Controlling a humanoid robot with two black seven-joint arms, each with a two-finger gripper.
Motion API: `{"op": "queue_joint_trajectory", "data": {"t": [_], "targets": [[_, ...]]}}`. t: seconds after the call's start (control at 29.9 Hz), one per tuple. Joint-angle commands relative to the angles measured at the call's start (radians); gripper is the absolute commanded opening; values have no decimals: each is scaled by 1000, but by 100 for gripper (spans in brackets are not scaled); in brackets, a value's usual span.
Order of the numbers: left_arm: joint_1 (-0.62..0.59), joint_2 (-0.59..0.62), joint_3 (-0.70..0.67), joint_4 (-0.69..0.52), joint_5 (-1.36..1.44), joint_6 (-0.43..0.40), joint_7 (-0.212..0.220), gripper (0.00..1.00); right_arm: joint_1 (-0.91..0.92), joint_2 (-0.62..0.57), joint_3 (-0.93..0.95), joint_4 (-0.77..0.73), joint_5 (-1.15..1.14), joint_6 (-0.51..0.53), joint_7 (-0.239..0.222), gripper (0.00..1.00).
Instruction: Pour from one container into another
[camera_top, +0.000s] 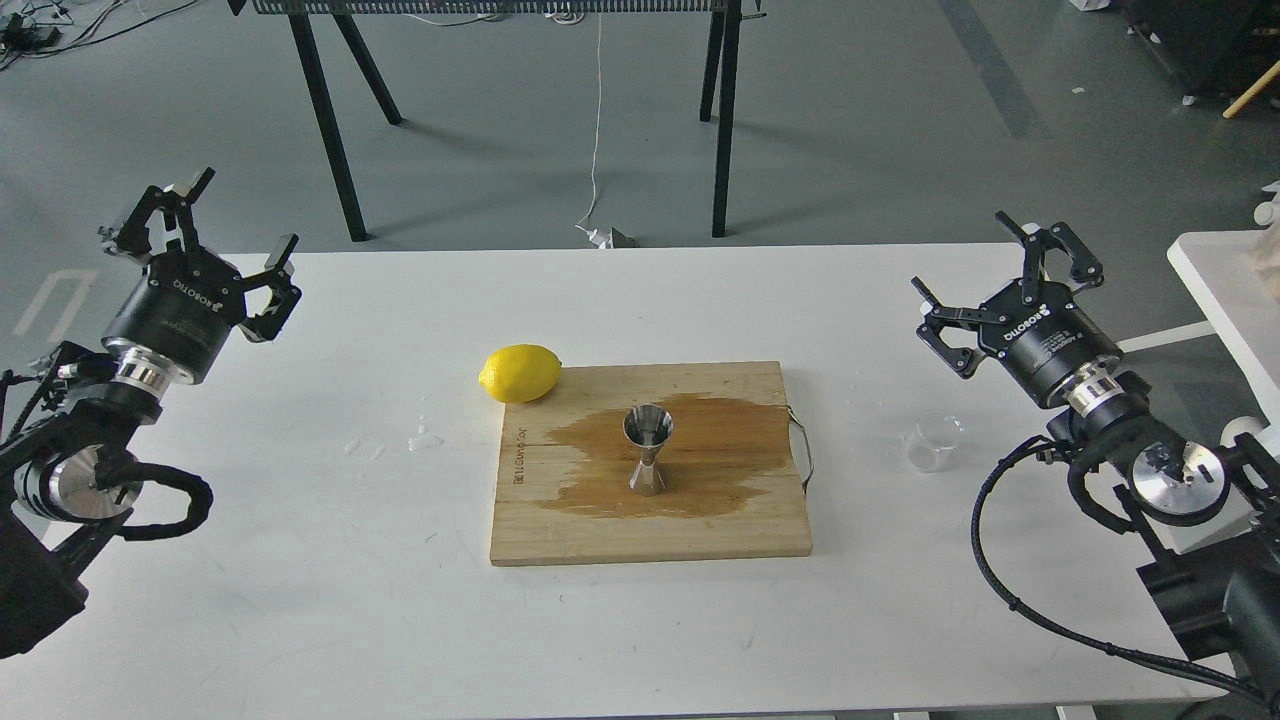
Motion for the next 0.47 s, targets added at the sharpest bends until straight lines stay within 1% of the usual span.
{"op": "queue_joint_trajectory", "data": {"t": [0.0,0.1,0.17,0.33,0.43], "targets": [[-8,-7,0,0,1,0,0,92,3,6,9,-14,5,0,6,98],[-3,-12,-2,1,-1,0,0,92,3,22,15,-38,11,0,12,98],[0,-12,-2,1,-1,0,0,92,4,36,19,-61,12,0,27,98],[0,-15,0,1,-1,0,0,92,6,39,14,-61,12,0,113,98],[-5,-16,0,1,-1,0,0,92,32,37,8,-69,11,0,140,98]]}}
